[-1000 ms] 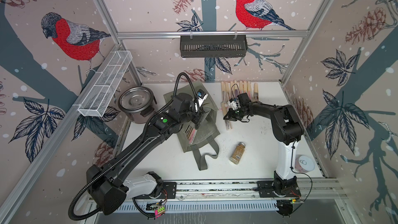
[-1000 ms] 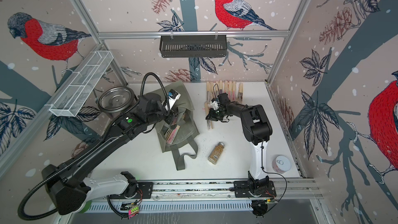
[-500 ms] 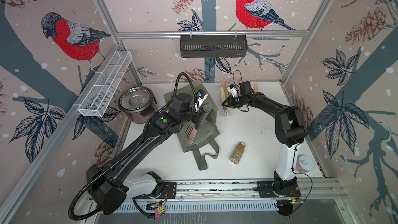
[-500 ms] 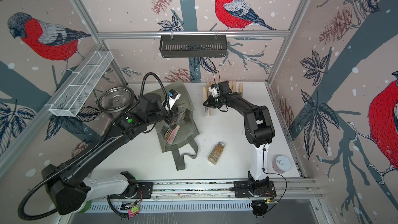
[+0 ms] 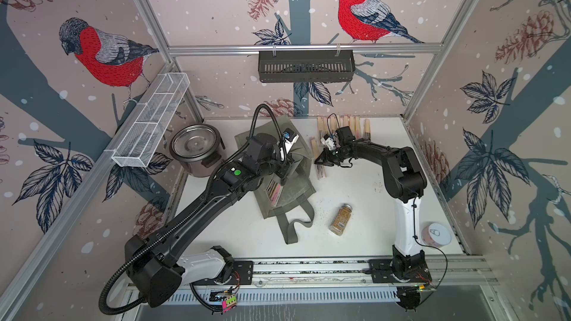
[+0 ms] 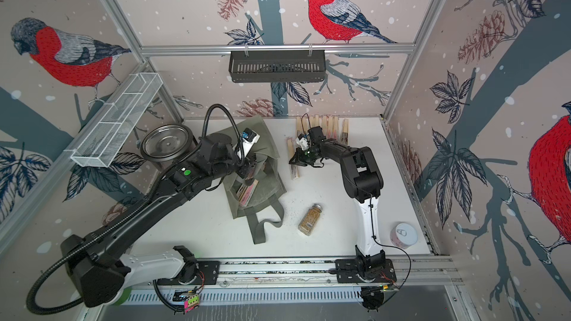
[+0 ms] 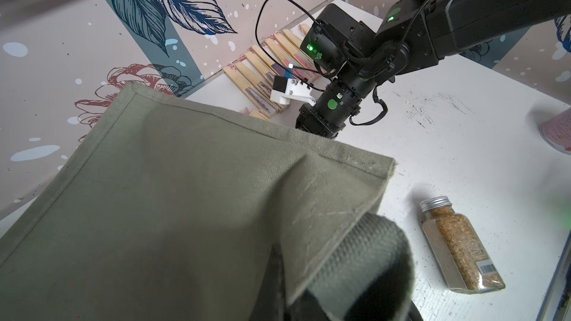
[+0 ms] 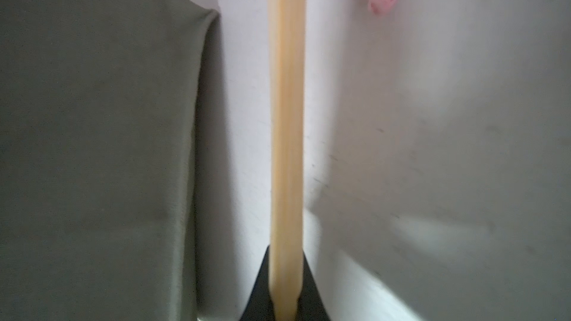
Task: Take out the folding fans from the tote bags
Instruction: Place the folding fan at the center of the board.
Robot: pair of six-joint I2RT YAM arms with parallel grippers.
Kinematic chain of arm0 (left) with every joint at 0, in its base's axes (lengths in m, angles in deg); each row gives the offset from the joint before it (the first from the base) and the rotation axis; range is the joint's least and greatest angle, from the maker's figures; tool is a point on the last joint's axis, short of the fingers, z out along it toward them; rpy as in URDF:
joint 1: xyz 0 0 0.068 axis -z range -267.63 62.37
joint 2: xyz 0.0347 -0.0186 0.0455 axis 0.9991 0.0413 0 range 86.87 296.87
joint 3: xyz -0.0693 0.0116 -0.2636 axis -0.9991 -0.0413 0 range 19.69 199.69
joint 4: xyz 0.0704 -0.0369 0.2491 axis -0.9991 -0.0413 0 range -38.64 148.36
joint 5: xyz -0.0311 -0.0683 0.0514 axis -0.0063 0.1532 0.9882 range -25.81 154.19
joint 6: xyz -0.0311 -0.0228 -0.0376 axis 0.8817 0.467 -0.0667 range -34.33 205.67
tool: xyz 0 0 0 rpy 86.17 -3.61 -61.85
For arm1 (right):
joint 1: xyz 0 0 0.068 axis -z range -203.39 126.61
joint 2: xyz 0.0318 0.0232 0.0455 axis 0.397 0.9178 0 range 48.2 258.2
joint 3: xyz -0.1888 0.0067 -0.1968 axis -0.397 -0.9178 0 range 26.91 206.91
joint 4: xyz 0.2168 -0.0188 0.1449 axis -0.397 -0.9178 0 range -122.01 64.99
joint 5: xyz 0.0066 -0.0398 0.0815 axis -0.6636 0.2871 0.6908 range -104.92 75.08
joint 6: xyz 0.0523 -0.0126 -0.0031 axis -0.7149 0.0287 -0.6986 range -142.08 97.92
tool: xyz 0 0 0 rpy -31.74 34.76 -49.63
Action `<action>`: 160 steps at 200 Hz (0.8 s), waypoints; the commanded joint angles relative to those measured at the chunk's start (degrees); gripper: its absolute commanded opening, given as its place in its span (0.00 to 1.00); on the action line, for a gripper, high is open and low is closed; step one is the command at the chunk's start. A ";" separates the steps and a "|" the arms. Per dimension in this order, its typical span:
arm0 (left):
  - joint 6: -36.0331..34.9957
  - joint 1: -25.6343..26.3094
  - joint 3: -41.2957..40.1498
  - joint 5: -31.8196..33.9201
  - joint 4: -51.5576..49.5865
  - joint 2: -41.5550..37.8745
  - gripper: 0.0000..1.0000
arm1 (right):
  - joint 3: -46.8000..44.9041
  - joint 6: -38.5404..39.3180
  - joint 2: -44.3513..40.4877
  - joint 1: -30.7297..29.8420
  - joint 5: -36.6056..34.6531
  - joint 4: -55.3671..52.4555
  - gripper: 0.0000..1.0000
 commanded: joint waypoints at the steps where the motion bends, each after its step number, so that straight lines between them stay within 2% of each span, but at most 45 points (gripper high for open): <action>1: -0.59 -0.06 0.20 0.08 1.73 -0.03 0.00 | -2.35 -0.11 -1.54 0.67 -0.47 2.46 0.10; 111: -0.59 -0.06 0.29 -0.09 1.61 0.26 0.00 | -6.88 -0.11 -3.04 1.91 -3.79 1.83 0.17; 126: -0.59 -0.09 0.33 -0.09 1.59 0.36 0.00 | -7.26 -0.59 -3.44 1.86 -4.67 1.74 0.24; 138: -0.59 -0.08 0.31 -0.09 1.59 0.35 0.00 | -7.62 -0.47 -4.02 1.54 -5.85 1.51 0.26; 151: -0.59 -0.11 0.26 -0.14 1.56 0.29 0.00 | -7.94 -0.56 -4.90 1.33 -8.86 0.95 0.29; 160: -0.59 -0.11 0.26 -0.10 1.56 0.29 0.00 | -7.98 -0.58 -5.64 1.08 -11.65 0.17 0.36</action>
